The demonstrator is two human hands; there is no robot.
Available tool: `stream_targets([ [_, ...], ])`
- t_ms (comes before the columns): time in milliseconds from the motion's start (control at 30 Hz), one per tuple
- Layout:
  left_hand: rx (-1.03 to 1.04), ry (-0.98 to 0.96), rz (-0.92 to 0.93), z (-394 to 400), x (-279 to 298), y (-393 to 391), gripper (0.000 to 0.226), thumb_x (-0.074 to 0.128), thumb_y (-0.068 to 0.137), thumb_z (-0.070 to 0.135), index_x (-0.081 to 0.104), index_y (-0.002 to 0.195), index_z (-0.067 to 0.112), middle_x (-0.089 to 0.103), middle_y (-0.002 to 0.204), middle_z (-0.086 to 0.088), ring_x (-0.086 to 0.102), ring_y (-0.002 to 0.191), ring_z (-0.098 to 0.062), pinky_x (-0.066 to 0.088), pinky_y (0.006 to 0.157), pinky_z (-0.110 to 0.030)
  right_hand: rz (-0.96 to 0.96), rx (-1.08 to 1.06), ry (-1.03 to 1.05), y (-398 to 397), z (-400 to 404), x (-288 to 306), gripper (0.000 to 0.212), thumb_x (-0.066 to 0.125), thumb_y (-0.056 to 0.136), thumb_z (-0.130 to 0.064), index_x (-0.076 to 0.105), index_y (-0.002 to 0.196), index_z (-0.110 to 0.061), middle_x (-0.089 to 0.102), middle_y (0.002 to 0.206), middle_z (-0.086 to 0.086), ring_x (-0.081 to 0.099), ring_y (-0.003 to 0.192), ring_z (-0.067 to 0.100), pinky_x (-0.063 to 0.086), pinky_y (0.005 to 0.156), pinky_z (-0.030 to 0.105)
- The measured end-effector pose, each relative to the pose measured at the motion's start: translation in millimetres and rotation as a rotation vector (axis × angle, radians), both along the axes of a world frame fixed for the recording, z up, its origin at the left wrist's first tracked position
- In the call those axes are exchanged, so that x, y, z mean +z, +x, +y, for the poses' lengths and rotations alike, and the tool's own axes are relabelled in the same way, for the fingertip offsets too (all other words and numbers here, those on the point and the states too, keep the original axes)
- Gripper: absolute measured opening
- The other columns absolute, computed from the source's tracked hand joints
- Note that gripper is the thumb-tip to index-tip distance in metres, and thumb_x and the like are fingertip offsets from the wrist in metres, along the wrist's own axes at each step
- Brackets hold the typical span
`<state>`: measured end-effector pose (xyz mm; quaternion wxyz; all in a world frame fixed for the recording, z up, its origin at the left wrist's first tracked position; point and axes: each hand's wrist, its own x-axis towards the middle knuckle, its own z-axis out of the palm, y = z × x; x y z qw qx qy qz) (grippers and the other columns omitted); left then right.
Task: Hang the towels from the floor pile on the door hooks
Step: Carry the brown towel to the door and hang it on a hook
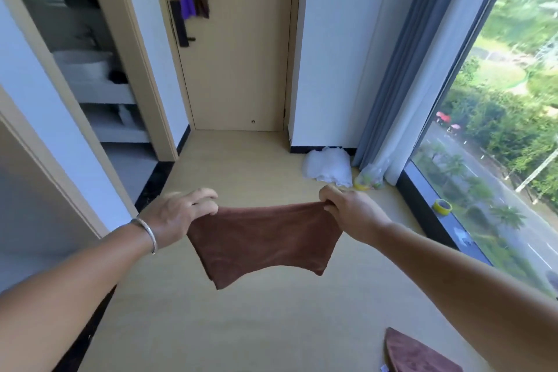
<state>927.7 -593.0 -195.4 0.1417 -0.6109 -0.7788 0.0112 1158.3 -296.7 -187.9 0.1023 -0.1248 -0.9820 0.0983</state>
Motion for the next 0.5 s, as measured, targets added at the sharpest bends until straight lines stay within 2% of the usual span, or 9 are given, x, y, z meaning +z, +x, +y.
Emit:
stream_targets([
  [67, -0.020, 0.043, 0.076, -10, 44, -3, 0.055, 0.069, 0.060, -0.014, 0.053, 0.094, 0.027, 0.061, 0.118, 0.002, 0.051, 0.049, -0.023, 0.031, 0.051, -0.022, 0.049, 0.071, 0.094, -7, -8, 41, 0.025, 0.051, 0.090, -0.003, 0.045, 0.099, -0.026, 0.053, 0.084, -0.006, 0.045, 0.062, 0.021, 0.044, 0.055, 0.036],
  [134, -0.009, 0.053, 0.123, -22, 85, -9, 0.047, 0.068, 0.067, -0.008, 0.056, 0.095, 0.027, 0.059, 0.122, 0.005, 0.055, 0.058, -0.023, 0.041, 0.052, -0.024, 0.046, 0.132, 0.202, -12, -17, 82, 0.043, 0.052, 0.085, 0.003, 0.046, 0.106, -0.034, 0.053, 0.100, -0.013, 0.052, 0.072, 0.017, 0.048, 0.059, 0.032],
  [200, -0.002, 0.066, 0.150, -35, 120, -17, 0.044, 0.063, 0.075, -0.005, 0.057, 0.101, 0.030, 0.057, 0.124, 0.011, 0.059, 0.072, -0.020, 0.049, 0.062, -0.028, 0.077, 0.169, 0.278, -18, -25, 121, 0.053, 0.050, 0.082, 0.007, 0.055, 0.111, -0.037, 0.057, 0.110, -0.016, 0.058, 0.085, 0.014, 0.046, 0.064, 0.024],
  [267, 0.039, 0.073, 0.146, -44, 152, -25, 0.046, 0.054, 0.084, -0.002, 0.056, 0.112, 0.034, 0.056, 0.125, 0.019, 0.059, 0.089, -0.012, 0.047, 0.076, -0.027, 0.122, 0.187, 0.323, -23, -33, 156, 0.051, 0.050, 0.084, 0.004, 0.061, 0.113, -0.036, 0.062, 0.112, -0.016, 0.060, 0.093, 0.012, 0.046, 0.070, 0.022],
  [334, 0.101, 0.078, 0.133, -54, 181, -31, 0.047, 0.048, 0.089, 0.003, 0.054, 0.119, 0.039, 0.055, 0.125, 0.025, 0.057, 0.096, -0.009, 0.042, 0.082, -0.022, 0.169, 0.181, 0.345, -28, -45, 187, 0.044, 0.048, 0.089, -0.004, 0.063, 0.115, -0.036, 0.064, 0.113, -0.018, 0.061, 0.096, 0.011, 0.048, 0.076, 0.025],
  [434, 0.154, 0.166, 0.156, -64, 217, -40, 0.043, 0.040, 0.092, 0.006, 0.058, 0.111, 0.040, 0.064, 0.110, 0.023, 0.054, 0.080, -0.013, 0.039, 0.079, -0.024, 0.223, 0.145, 0.362, -39, -63, 225, 0.032, 0.047, 0.092, -0.022, 0.063, 0.116, -0.037, 0.064, 0.111, -0.018, 0.060, 0.097, 0.009, 0.048, 0.082, 0.026],
  [501, 0.164, 0.269, 0.157, -68, 238, -44, 0.028, 0.045, 0.091, 0.019, 0.063, 0.103, 0.036, 0.068, 0.098, 0.020, 0.057, 0.077, -0.012, 0.039, 0.081, -0.027, 0.277, 0.112, 0.365, -49, -74, 243, 0.026, 0.051, 0.090, -0.038, 0.064, 0.112, -0.038, 0.064, 0.108, -0.019, 0.060, 0.094, 0.008, 0.047, 0.082, 0.025],
])
